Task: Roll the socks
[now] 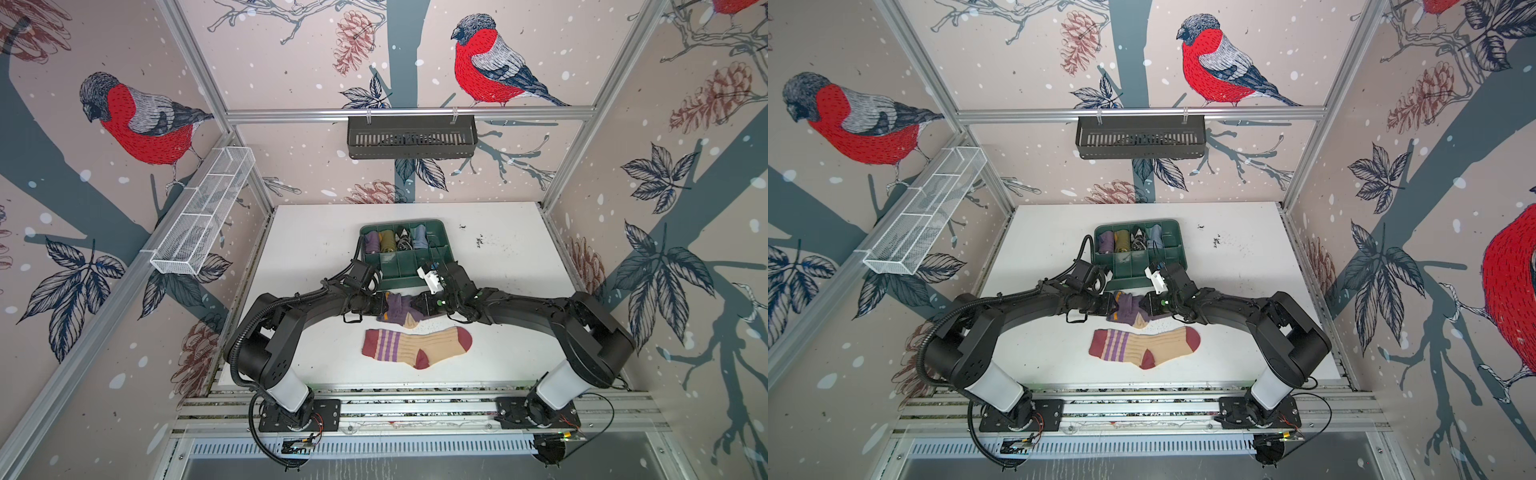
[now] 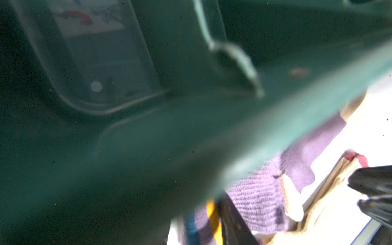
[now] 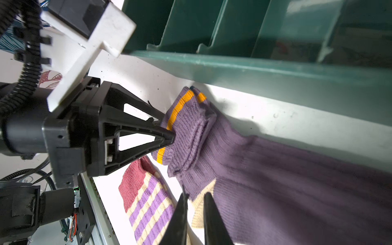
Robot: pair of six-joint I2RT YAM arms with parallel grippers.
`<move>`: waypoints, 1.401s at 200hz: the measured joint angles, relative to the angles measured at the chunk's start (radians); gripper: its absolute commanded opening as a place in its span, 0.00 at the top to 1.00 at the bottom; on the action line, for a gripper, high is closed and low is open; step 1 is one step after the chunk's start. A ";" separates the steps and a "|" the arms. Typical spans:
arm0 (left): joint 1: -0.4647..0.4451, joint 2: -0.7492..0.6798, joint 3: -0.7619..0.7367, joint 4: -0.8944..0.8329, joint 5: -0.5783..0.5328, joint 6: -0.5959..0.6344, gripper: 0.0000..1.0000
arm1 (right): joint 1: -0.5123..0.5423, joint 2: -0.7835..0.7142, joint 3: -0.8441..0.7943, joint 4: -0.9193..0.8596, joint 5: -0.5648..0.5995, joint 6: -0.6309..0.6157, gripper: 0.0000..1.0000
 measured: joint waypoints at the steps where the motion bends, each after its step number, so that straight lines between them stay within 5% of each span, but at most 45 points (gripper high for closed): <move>1: 0.000 0.000 0.000 0.001 0.000 0.000 0.69 | 0.000 0.000 0.000 0.000 0.000 0.000 0.83; 35: 0.001 0.012 0.000 0.020 0.022 0.008 0.84 | -0.021 -0.004 -0.009 -0.002 0.003 -0.003 0.84; 116: -0.005 -0.006 0.105 -0.155 0.006 0.058 0.86 | -0.087 -0.025 -0.083 -0.017 -0.002 -0.021 0.89; 280: -0.242 0.167 0.548 -0.616 -0.405 0.111 0.89 | -0.069 0.044 -0.071 0.114 -0.101 0.010 0.92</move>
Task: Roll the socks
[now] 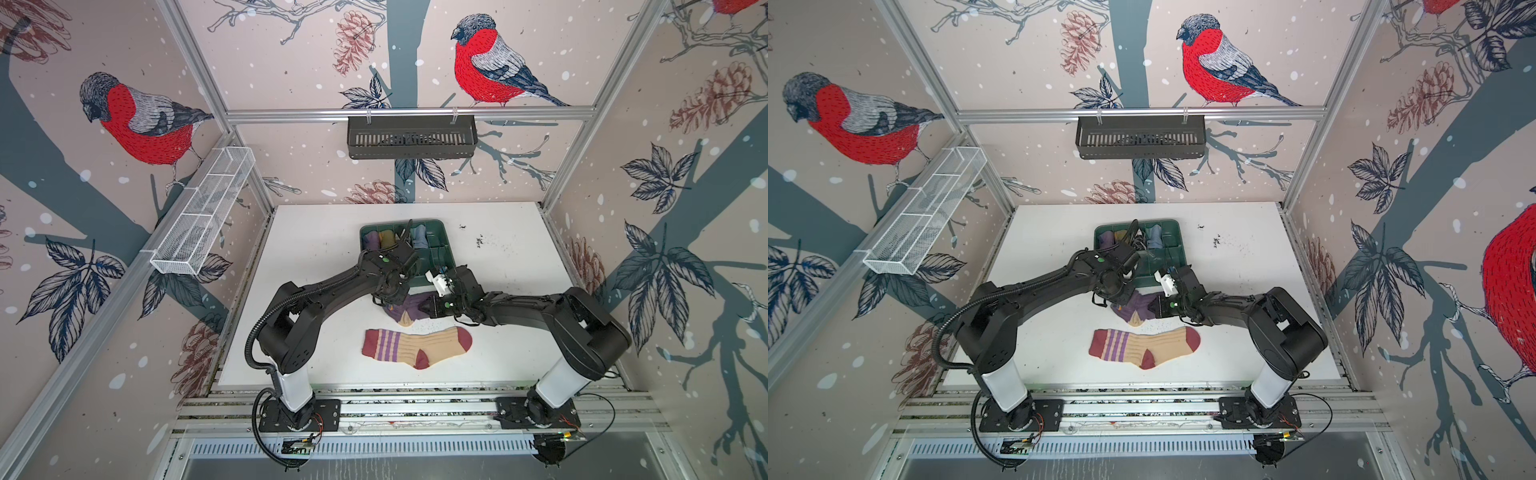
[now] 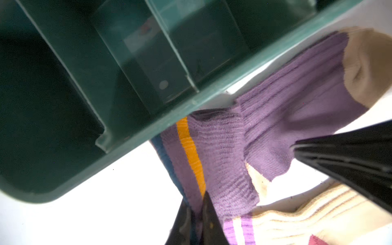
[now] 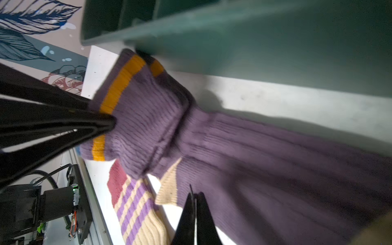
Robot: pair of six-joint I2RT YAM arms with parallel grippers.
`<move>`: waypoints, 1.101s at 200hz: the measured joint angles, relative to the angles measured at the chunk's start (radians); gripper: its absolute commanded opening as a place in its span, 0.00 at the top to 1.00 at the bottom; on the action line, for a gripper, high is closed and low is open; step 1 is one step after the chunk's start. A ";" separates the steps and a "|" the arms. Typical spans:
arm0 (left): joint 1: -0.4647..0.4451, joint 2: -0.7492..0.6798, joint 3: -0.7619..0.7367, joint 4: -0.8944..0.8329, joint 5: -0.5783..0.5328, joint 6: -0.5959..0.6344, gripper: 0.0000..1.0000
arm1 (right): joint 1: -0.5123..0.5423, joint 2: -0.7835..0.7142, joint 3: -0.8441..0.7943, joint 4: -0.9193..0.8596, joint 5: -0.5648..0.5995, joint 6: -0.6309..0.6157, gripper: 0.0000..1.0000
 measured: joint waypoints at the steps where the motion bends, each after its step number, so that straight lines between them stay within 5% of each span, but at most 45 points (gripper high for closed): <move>1: 0.000 0.000 0.001 -0.001 0.000 0.000 0.89 | 0.001 0.000 0.001 0.000 -0.001 0.000 0.92; 97: -0.036 0.051 0.045 -0.032 -0.020 -0.006 0.86 | 0.016 0.103 0.037 0.120 -0.061 0.074 0.93; 220: -0.040 0.033 0.044 0.016 0.087 -0.006 0.84 | 0.014 0.170 0.047 0.208 -0.090 0.106 0.93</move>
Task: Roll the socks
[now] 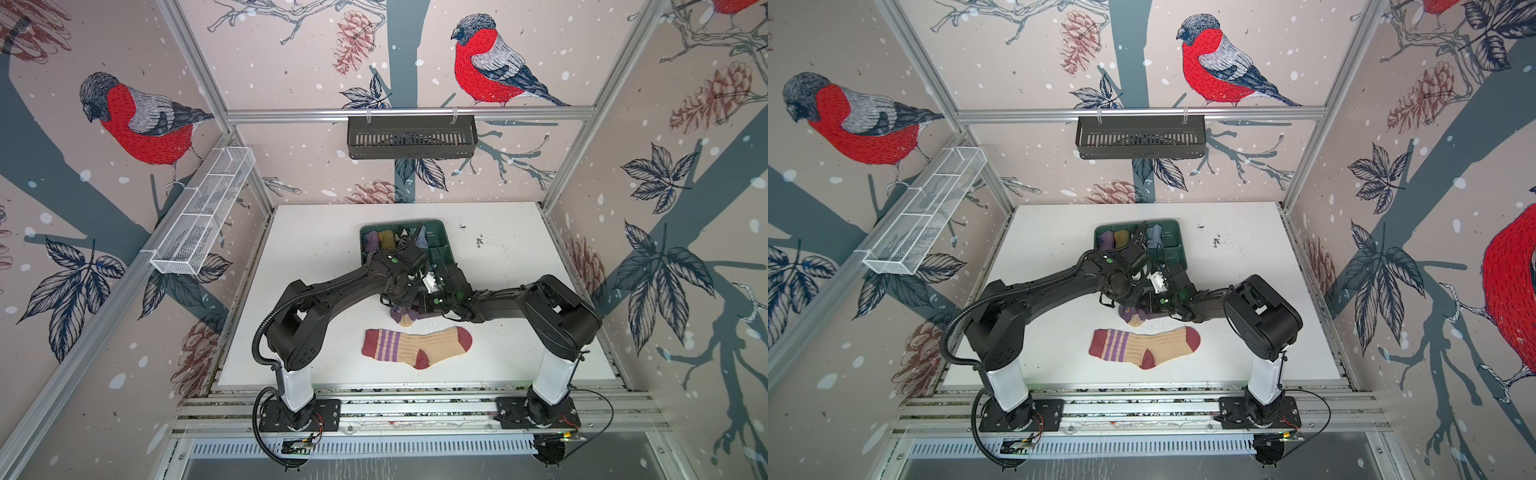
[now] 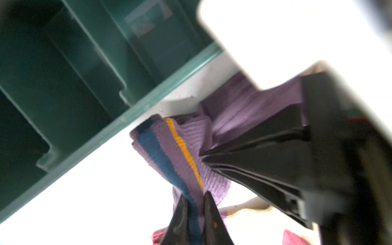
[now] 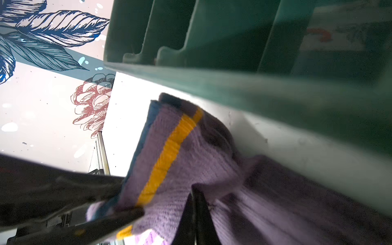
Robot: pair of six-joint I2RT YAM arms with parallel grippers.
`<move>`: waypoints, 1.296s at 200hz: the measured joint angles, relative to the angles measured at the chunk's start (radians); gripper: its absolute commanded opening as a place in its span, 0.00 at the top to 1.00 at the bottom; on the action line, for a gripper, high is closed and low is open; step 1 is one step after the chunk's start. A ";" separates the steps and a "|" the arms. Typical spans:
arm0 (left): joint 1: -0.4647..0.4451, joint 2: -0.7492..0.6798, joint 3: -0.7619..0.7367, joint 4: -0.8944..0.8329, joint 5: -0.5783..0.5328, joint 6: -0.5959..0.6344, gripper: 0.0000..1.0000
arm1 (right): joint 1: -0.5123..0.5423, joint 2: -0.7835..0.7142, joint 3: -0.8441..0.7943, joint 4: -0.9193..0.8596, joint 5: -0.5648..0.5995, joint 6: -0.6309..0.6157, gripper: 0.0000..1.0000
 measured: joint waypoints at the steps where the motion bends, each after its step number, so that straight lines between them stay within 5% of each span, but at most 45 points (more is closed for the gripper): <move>1: 0.000 -0.001 0.000 0.002 0.002 0.000 0.84 | -0.001 0.000 0.000 0.000 0.000 0.000 0.93; 259: 0.029 0.043 -0.132 0.291 0.261 -0.002 0.88 | -0.092 -0.092 -0.164 0.081 -0.050 0.023 0.90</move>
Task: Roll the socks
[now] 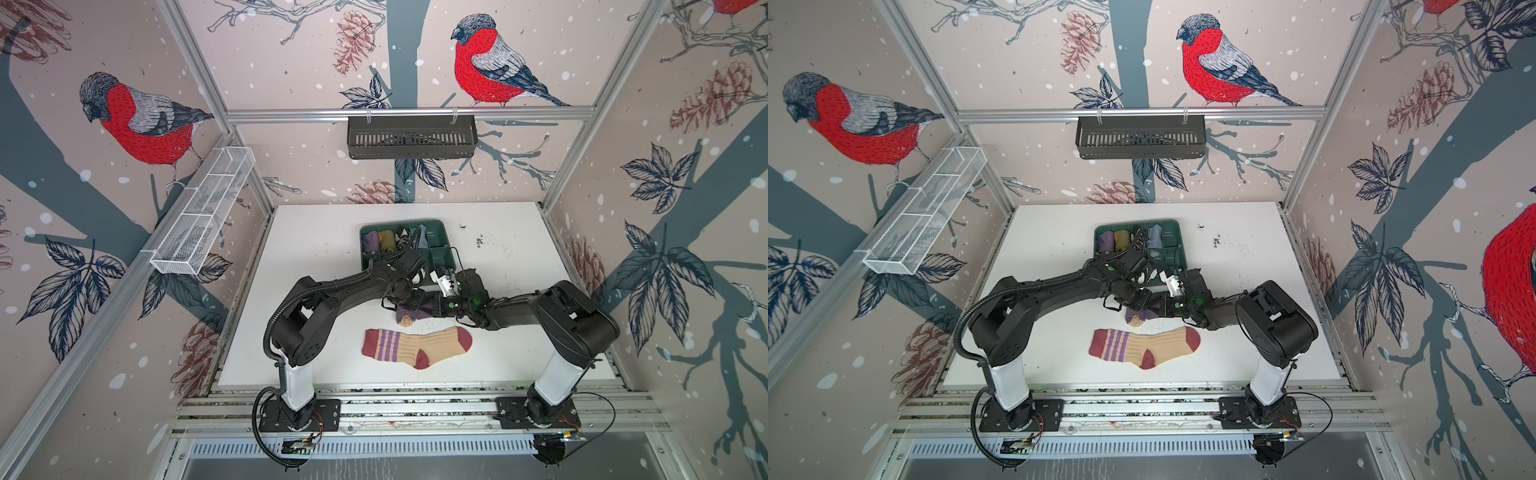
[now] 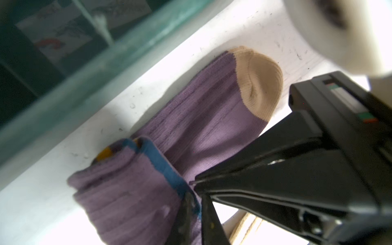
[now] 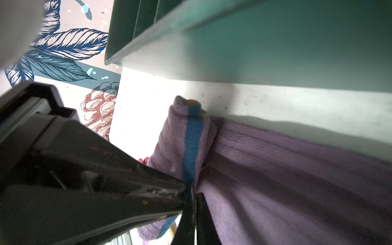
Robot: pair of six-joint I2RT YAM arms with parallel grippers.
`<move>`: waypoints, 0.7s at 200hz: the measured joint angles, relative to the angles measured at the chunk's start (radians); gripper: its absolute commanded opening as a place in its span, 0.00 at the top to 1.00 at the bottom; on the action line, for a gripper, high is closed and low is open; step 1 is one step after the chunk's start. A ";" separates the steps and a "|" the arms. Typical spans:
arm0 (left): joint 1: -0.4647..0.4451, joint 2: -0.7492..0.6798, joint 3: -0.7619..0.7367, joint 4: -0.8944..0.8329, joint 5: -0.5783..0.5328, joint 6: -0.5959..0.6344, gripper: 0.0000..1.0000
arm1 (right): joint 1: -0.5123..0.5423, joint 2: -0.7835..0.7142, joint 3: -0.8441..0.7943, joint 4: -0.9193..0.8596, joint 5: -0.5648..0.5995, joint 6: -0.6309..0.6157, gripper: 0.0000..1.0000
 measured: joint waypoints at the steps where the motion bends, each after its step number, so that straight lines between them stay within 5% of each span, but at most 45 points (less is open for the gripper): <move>1: 0.001 0.000 -0.002 0.002 0.001 0.000 0.88 | 0.000 -0.001 0.000 -0.001 0.001 0.000 0.90; 140: 0.035 -0.033 -0.174 0.284 0.136 -0.017 0.90 | -0.003 -0.134 -0.006 -0.174 0.064 -0.031 0.84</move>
